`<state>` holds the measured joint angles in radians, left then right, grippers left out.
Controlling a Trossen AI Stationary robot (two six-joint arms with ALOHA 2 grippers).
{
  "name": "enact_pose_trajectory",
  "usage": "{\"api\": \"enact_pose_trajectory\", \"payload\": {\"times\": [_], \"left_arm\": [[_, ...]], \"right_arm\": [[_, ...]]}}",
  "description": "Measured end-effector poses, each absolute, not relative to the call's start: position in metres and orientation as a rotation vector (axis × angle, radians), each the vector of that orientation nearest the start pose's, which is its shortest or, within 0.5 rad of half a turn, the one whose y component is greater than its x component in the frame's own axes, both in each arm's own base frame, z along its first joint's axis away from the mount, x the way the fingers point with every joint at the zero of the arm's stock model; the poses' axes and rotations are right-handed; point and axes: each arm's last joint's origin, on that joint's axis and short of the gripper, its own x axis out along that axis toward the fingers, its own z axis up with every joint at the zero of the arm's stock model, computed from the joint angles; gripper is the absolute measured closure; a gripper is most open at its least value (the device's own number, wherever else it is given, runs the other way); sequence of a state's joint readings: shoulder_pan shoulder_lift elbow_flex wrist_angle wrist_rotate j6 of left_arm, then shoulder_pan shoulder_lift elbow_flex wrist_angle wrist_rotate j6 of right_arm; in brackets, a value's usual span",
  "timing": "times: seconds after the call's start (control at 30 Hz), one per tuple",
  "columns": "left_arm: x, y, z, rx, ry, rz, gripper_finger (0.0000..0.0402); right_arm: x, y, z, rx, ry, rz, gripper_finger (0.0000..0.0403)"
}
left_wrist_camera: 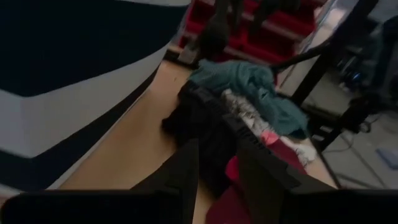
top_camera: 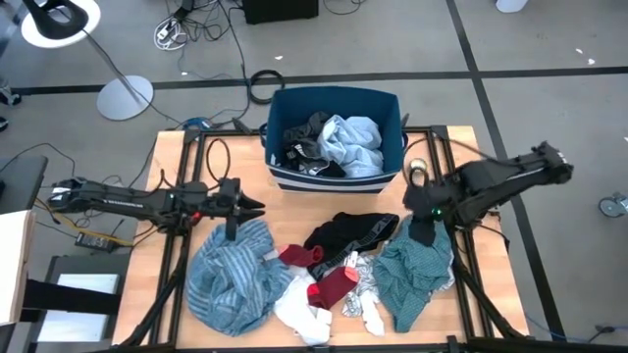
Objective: Sort clothes
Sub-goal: Put the green shirt into the blue laundry bin
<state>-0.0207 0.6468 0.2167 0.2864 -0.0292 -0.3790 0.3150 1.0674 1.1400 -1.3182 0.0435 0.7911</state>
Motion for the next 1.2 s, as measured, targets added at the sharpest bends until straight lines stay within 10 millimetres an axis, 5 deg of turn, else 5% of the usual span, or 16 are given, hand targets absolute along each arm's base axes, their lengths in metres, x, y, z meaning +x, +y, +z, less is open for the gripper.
{"api": "enact_pose_trajectory", "payload": {"times": [0.37, 0.63, 0.73, 0.8, 0.9, 1.2], "left_arm": [[0.15, -0.004, 0.194, -0.372, 0.077, 0.011, 0.0285], [0.151, -0.004, 0.197, -0.373, 0.053, 0.007, 0.0285], [0.151, -0.004, 0.197, -0.373, 0.053, 0.007, 0.0285], [0.151, -0.004, 0.196, -0.373, 0.054, 0.007, 0.0285], [0.151, -0.004, 0.196, -0.373, 0.054, 0.007, 0.0285], [0.151, -0.004, 0.196, -0.373, 0.06, 0.008, 0.0285]], "right_arm": [[0.151, 0.097, 0.291, 0.364, 1.243, -0.29, 0.0215], [0.153, 0.101, 0.235, 0.321, 1.292, -0.316, 0.0218], [0.157, 0.104, 0.214, 0.384, 1.269, -0.25, 0.0251], [0.159, 0.106, 0.207, 0.407, 1.249, -0.201, 0.0311], [0.16, 0.106, 0.214, 0.398, 1.243, -0.174, 0.0384], [0.16, 0.099, 0.317, 0.262, 1.033, -0.235, 0.0397]]}}
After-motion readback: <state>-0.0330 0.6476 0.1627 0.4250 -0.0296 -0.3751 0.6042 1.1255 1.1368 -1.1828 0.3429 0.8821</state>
